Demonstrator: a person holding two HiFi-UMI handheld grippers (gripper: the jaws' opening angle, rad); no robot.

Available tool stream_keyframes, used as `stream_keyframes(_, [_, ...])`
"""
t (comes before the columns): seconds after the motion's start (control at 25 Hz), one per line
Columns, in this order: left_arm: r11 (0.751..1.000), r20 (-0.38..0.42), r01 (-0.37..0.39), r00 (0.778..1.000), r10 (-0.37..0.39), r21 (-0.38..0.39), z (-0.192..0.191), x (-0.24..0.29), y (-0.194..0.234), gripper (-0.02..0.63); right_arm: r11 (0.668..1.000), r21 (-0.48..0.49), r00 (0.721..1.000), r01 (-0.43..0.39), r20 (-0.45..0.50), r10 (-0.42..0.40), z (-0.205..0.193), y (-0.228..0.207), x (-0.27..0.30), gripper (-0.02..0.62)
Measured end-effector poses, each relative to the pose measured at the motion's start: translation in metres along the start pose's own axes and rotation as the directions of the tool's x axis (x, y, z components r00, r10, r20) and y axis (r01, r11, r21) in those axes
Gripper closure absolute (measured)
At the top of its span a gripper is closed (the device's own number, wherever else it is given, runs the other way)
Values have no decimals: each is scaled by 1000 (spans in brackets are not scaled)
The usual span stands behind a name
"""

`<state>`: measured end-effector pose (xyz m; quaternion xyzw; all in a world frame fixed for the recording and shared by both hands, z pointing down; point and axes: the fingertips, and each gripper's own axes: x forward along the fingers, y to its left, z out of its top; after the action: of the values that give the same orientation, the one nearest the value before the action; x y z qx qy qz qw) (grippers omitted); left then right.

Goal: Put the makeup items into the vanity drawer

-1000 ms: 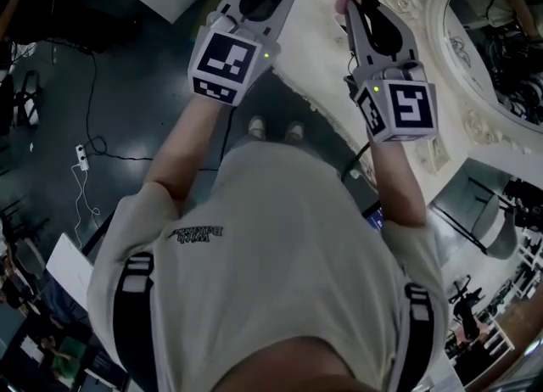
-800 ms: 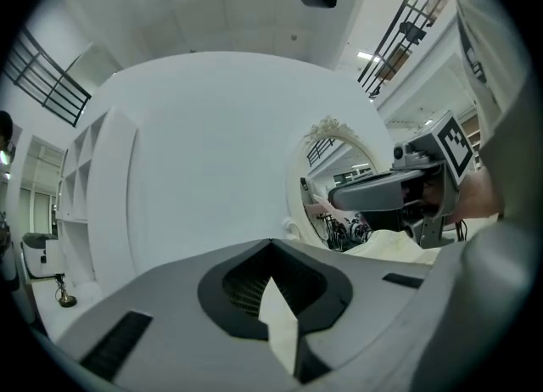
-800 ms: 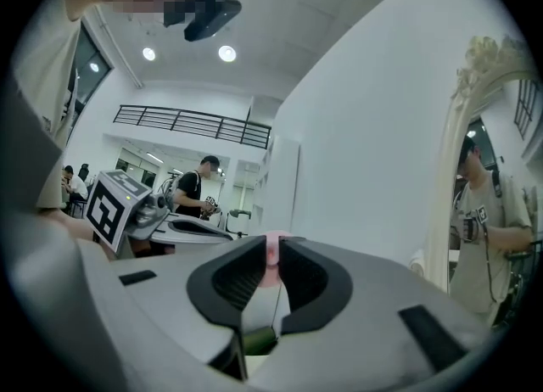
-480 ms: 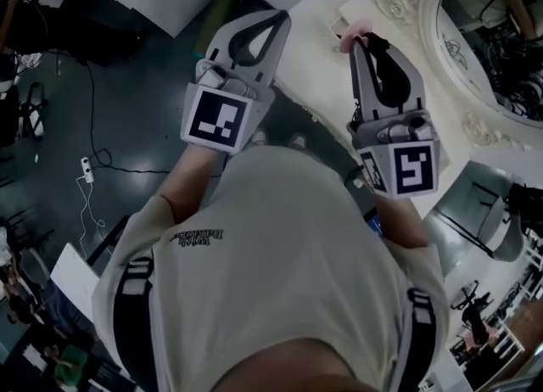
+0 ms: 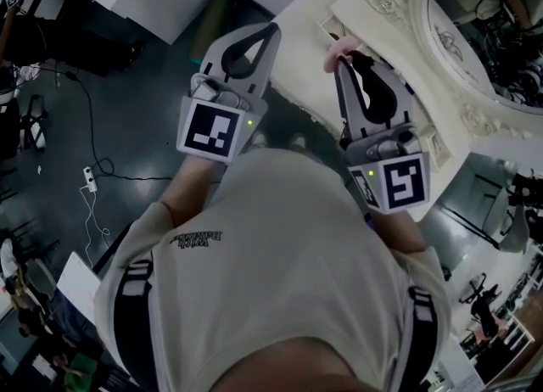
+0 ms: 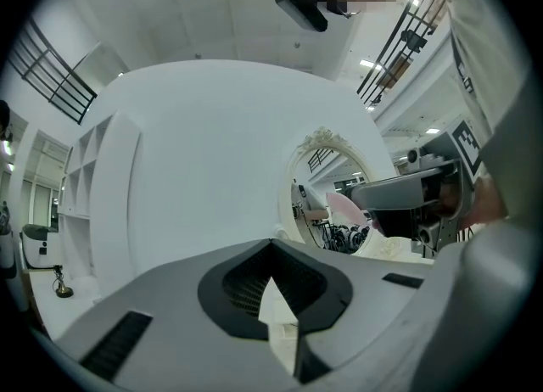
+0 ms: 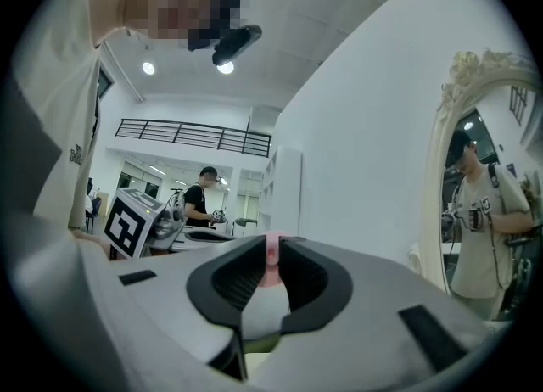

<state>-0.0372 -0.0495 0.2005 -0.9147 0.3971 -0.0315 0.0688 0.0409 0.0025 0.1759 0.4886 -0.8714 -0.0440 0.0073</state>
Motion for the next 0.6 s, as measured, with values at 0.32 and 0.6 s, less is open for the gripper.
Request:
stream_keyframes(0.32, [999, -21, 47, 999, -47, -10, -8, 10, -18, 592, 999, 31, 999, 28, -36, -27, -15, -10, -12, 546])
stream_keyframes(0.6, [996, -25, 87, 996, -87, 2, -4, 34, -29, 592, 997, 9, 996, 80, -42, -79, -15, -41, -17, 546])
